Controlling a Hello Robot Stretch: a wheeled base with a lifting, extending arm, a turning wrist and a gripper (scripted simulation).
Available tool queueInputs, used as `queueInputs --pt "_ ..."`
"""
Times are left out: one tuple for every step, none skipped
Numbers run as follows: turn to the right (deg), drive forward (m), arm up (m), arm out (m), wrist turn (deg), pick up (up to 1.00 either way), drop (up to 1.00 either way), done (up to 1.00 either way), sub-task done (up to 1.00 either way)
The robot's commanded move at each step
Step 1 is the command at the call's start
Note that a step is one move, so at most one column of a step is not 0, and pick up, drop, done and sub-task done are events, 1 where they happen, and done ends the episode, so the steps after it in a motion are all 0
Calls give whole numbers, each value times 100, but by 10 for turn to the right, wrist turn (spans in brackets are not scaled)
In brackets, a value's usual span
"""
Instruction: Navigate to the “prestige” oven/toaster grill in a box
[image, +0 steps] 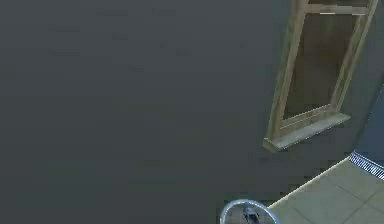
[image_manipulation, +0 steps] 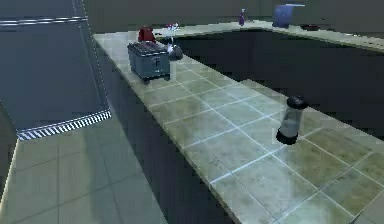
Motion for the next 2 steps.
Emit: queueInputs --pt "-450 0 0 0 0 0 0 0 0" --pt "-210 0 0 0 0 0 0 0 0"
